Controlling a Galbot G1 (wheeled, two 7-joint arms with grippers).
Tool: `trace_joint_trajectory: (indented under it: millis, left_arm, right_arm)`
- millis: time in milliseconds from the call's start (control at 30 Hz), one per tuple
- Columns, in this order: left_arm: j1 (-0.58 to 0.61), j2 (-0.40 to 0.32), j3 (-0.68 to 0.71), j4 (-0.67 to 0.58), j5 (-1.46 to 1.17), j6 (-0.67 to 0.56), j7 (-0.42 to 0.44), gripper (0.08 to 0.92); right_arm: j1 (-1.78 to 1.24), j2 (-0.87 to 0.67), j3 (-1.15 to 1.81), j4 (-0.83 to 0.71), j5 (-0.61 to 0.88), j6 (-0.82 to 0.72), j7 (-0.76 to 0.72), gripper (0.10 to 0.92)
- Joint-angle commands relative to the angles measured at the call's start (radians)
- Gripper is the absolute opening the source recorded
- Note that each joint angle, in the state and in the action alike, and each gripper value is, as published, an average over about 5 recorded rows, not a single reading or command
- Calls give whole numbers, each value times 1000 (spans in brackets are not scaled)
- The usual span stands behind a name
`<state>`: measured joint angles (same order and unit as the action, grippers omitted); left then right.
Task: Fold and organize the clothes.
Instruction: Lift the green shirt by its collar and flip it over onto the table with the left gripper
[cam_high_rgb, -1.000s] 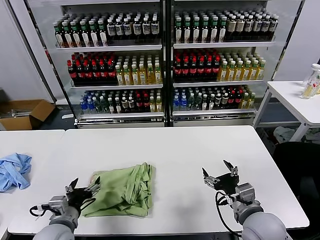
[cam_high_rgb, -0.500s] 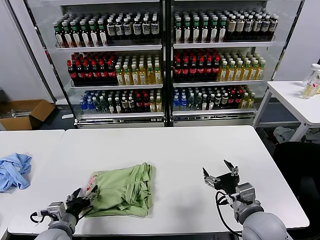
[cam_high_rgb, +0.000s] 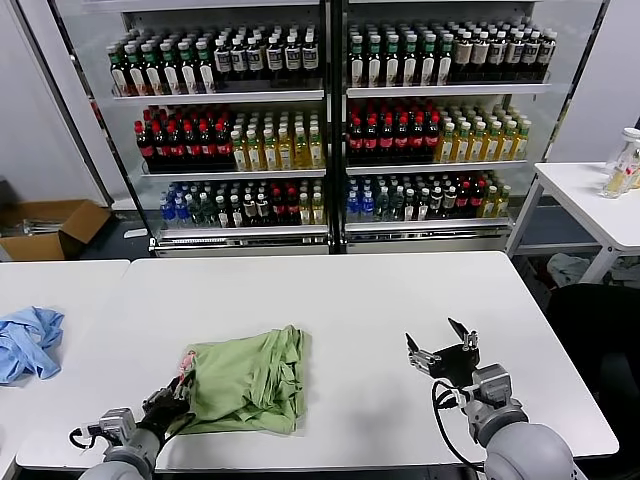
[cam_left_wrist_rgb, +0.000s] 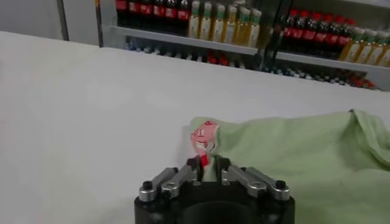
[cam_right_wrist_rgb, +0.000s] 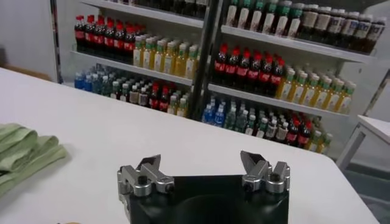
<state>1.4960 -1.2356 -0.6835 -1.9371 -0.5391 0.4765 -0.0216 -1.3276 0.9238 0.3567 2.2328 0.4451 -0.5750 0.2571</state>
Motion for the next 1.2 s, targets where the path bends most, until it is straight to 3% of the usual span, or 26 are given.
trace_joint_trajectory:
  millis: [33,233,300,400,500,600,667,767,967,1200]
  left_arm:
    - [45,102,-353,-177,-291,80,33,163]
    - [70,288,-695,-100,-565,106,34,102]
    - [73,332,-723,-76,-605,106,23,102]
    - [61,333,-646,-142,-619,106,-18,102]
    - [27,244,-398,-271,-537,105,-65,102]
    - [-6,83,-14,-357,-305,103,-76,102]
    - [-19,-31,244,-345,-117,102,-62,102]
    - [-47,-156,482,-277,72,100,-41,102]
    - [-154,-298,579,-183,123,89,-63,102]
    - [-238,-359,551,-69,121,40,-158,102]
  right_arm:
    - [0,-2,6,12,4,0,0,823]
    - [4,1,6,8,5,2,-2,823]
    - [4,2,7,6,5,2,-2,823]
    - [3,8,5,6,3,1,-1,823]
    - [-1,13,2,7,-2,-1,0,823]
    - [-2,9,-2,9,-7,-2,0,823]
    - [0,5,-3,10,-9,-2,0,823]
    - [0,-1,0,12,-9,-2,2,823]
    - [1,-5,-9,14,-9,-3,4,823]
    - [10,-9,-10,10,-8,-3,3,823]
